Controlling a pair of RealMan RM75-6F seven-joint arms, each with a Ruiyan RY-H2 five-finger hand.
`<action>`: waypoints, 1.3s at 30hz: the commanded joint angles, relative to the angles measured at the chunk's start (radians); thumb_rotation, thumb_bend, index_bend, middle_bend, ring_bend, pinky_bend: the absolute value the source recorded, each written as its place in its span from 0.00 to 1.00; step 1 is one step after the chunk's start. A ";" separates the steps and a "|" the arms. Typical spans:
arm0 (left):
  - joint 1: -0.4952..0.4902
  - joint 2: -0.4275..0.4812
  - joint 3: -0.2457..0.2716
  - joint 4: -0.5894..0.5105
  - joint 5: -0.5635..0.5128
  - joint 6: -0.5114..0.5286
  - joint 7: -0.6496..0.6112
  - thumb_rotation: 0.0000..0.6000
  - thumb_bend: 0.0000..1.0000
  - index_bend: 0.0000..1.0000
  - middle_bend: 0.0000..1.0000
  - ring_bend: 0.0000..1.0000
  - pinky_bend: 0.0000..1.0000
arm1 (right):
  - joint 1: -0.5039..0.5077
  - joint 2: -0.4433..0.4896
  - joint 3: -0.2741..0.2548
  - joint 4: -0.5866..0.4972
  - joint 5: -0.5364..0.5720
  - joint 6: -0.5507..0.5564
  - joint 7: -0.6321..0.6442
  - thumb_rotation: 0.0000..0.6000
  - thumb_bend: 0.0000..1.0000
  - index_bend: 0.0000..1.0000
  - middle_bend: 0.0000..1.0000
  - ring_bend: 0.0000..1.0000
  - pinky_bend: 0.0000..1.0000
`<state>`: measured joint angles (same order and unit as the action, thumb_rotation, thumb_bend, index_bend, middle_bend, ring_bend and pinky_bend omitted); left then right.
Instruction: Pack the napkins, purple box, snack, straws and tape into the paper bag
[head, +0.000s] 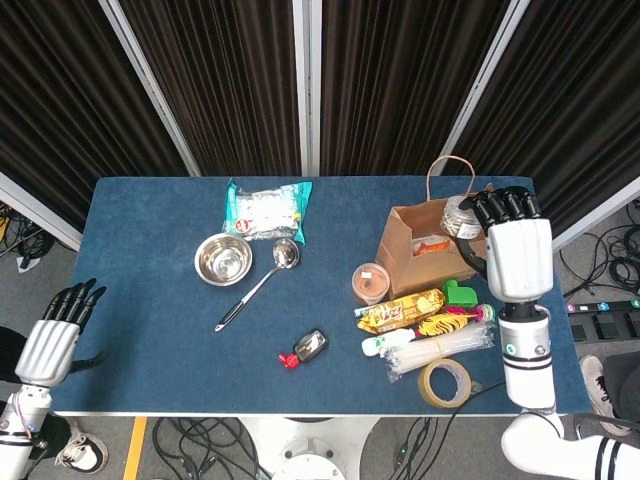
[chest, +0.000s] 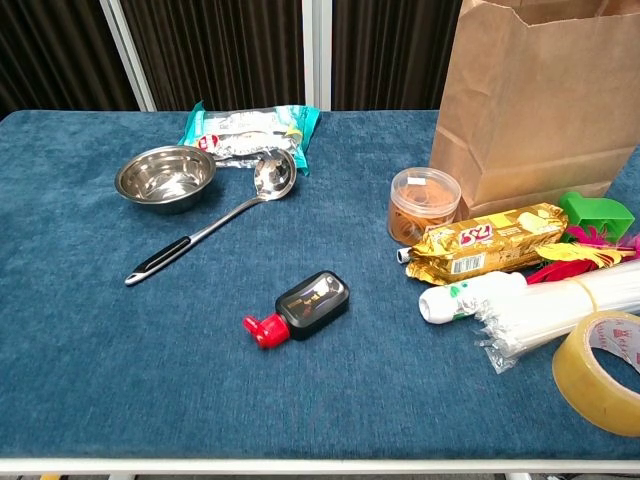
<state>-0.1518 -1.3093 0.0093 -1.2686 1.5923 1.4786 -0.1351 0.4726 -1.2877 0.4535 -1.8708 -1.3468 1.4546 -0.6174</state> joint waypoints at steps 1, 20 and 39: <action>-0.001 -0.001 0.002 0.001 0.001 -0.001 0.002 1.00 0.16 0.06 0.01 0.00 0.11 | 0.011 -0.010 -0.007 0.080 0.089 -0.046 0.002 1.00 0.28 0.53 0.55 0.35 0.30; 0.002 -0.001 0.004 0.000 0.001 0.000 0.010 1.00 0.16 0.06 0.01 0.00 0.11 | 0.045 0.011 -0.048 0.130 0.174 -0.112 0.102 1.00 0.00 0.36 0.41 0.23 0.16; -0.004 0.007 -0.006 -0.030 0.002 0.008 0.028 1.00 0.16 0.06 0.01 0.00 0.11 | 0.069 0.061 -0.069 -0.134 -0.294 0.100 0.240 1.00 0.06 0.36 0.43 0.24 0.16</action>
<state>-0.1557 -1.3020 0.0033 -1.2984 1.5946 1.4866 -0.1067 0.5567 -1.2509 0.4647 -1.9456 -1.5820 1.5756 -0.4135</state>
